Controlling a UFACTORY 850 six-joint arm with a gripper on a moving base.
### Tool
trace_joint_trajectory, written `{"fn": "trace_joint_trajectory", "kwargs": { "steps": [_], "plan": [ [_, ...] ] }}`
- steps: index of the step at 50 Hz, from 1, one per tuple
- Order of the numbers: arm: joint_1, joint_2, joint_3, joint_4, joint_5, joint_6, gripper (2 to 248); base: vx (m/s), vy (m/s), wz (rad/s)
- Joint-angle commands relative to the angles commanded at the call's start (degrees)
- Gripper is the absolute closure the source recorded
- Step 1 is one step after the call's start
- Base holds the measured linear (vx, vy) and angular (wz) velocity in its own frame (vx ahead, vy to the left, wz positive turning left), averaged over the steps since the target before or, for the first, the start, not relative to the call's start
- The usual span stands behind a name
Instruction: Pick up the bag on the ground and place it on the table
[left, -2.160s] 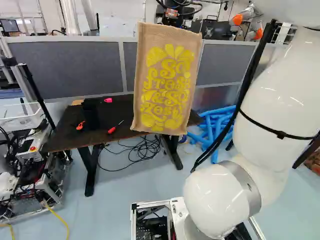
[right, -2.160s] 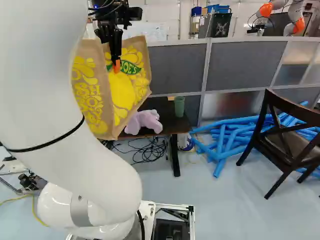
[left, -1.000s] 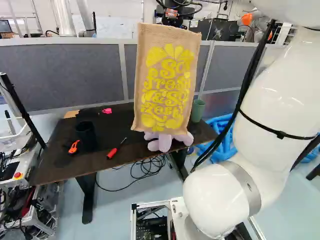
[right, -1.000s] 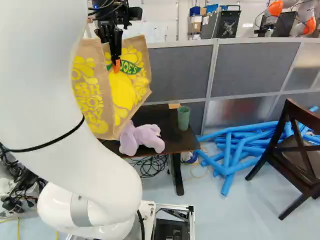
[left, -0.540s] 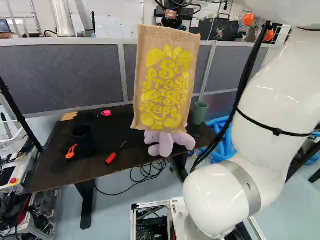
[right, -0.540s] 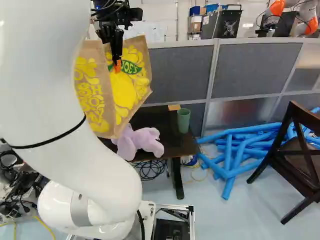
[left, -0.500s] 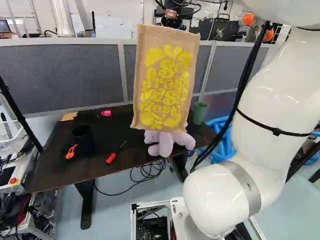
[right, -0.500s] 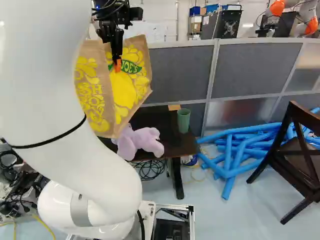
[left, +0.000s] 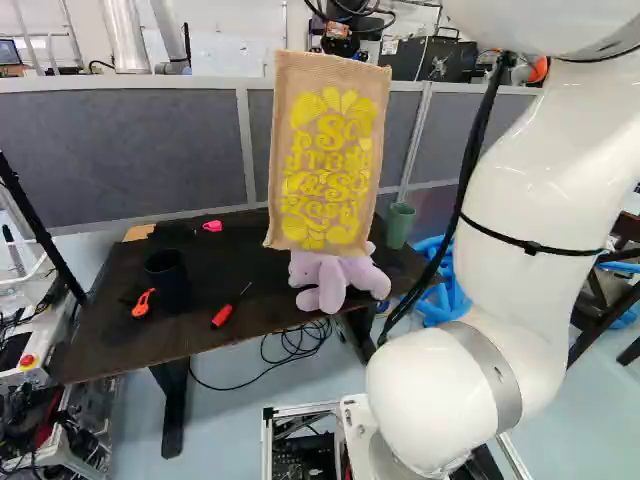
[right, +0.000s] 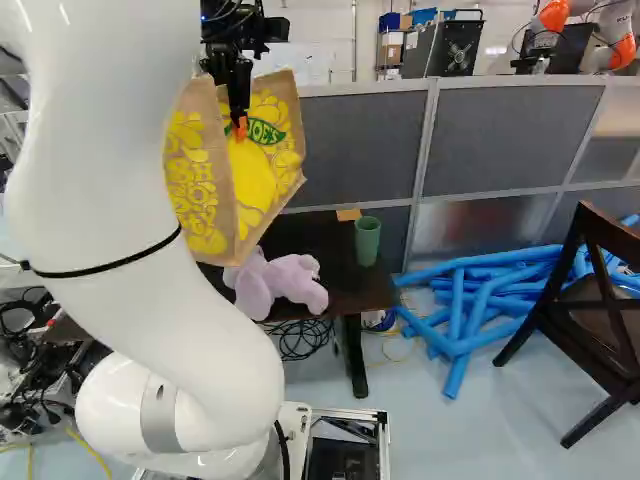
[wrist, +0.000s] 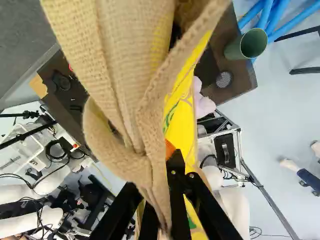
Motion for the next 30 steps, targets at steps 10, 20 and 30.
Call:
{"fn": "trace_joint_trajectory", "kwargs": {
  "steps": [10, 20, 30],
  "plan": [
    [-0.36, -2.61, -3.00, 0.18, 0.00, 0.00, 228, 0.000, 0.000, 0.000],
    [-0.71, -5.31, -6.24, 0.29, 0.00, 0.00, 228, 0.000, 0.000, 0.000],
    [-1.01, -7.79, -9.29, 0.55, 0.00, 0.00, 228, 0.000, 0.000, 0.000]
  ]
}}
